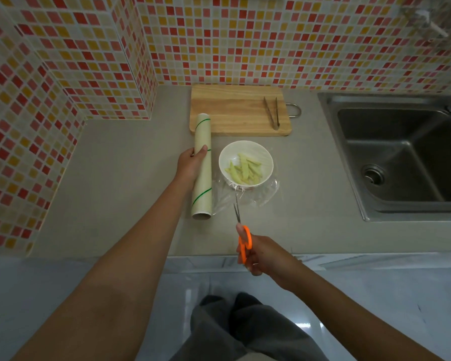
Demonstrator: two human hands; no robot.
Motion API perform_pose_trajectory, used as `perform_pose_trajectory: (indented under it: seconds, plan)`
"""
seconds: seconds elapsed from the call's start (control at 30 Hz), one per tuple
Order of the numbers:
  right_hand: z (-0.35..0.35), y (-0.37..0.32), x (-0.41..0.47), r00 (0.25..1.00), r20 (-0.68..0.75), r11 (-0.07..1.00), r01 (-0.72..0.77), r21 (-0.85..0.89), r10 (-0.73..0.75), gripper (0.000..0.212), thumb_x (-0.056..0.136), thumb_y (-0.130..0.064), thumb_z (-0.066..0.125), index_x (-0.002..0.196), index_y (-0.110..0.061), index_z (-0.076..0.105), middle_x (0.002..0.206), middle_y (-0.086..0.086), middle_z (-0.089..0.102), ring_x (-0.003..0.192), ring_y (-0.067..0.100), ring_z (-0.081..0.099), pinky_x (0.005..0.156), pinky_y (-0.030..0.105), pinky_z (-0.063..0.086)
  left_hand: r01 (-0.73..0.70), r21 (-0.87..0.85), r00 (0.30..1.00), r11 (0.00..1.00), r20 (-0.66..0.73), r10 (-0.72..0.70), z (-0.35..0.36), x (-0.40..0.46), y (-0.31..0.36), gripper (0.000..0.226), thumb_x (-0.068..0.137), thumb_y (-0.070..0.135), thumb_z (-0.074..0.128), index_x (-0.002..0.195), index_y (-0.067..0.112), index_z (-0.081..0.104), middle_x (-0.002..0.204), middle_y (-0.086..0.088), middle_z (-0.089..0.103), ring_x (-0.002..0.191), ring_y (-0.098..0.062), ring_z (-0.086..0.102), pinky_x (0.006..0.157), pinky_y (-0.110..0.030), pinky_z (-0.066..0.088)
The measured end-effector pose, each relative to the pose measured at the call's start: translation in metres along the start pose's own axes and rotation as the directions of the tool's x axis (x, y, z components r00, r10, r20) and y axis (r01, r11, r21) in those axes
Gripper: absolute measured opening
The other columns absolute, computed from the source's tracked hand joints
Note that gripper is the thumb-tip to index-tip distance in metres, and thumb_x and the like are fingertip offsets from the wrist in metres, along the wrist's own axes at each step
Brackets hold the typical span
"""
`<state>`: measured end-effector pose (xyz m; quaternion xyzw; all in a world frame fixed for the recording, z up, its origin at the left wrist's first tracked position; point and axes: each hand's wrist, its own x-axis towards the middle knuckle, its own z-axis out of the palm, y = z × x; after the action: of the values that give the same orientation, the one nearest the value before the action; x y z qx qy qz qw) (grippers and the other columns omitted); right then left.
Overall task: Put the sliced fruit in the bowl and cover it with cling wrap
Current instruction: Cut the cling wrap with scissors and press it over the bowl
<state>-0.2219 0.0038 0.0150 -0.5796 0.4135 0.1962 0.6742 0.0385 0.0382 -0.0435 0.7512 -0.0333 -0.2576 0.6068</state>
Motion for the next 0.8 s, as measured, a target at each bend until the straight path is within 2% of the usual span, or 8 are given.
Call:
perform_pose_trajectory:
  seconds: [0.27, 0.4, 0.57, 0.8]
  plan:
    - [0.02, 0.003, 0.006, 0.994, 0.093, 0.995, -0.05, -0.092, 0.058, 0.065, 0.085, -0.07, 0.037, 0.083, -0.009, 0.058, 0.076, 0.006, 0.062, 0.059, 0.015, 0.053, 0.056, 0.024, 0.042, 0.018, -0.011, 1.0, 1.0, 0.004, -0.018, 0.0, 0.001, 0.001, 0.028, 0.091, 0.036, 0.059, 0.094, 0.009, 0.063, 0.087, -0.011, 0.06, 0.079, -0.023, 0.057, 0.073, -0.037, 0.048]
    - [0.028, -0.008, 0.02, 0.994, 0.112, 0.999, -0.003, -0.036, 0.007, 0.065, 0.085, -0.07, 0.038, 0.083, -0.008, 0.056, 0.074, 0.007, 0.06, 0.056, 0.015, 0.051, 0.053, 0.023, 0.039, 0.032, -0.008, 0.999, 0.999, -0.001, -0.032, 0.0, 0.0, 0.0, 0.028, 0.092, 0.037, 0.058, 0.092, 0.009, 0.061, 0.086, -0.011, 0.058, 0.078, -0.023, 0.055, 0.072, -0.036, 0.046]
    - [0.036, -0.023, 0.036, 0.997, 0.058, 0.998, 0.057, 0.023, -0.058, 0.063, 0.085, -0.07, 0.039, 0.08, -0.009, 0.054, 0.071, 0.007, 0.059, 0.053, 0.014, 0.049, 0.049, 0.023, 0.033, 0.04, -0.017, 0.999, 0.999, 0.011, -0.04, -0.001, -0.001, 0.0, 0.029, 0.092, 0.038, 0.057, 0.094, 0.009, 0.062, 0.086, -0.009, 0.06, 0.079, -0.023, 0.057, 0.072, -0.034, 0.046]
    - [0.04, -0.021, 0.045, 0.997, -0.011, 0.997, 0.078, -0.018, -0.079, 0.058, 0.088, -0.066, 0.037, 0.073, -0.013, 0.055, 0.067, 0.004, 0.061, 0.052, 0.013, 0.049, 0.055, 0.024, 0.039, 0.037, -0.032, 0.999, 0.999, 0.021, -0.036, 0.0, -0.003, 0.001, 0.029, 0.093, 0.037, 0.056, 0.098, 0.009, 0.063, 0.091, -0.012, 0.061, 0.081, -0.024, 0.058, 0.074, -0.036, 0.048]
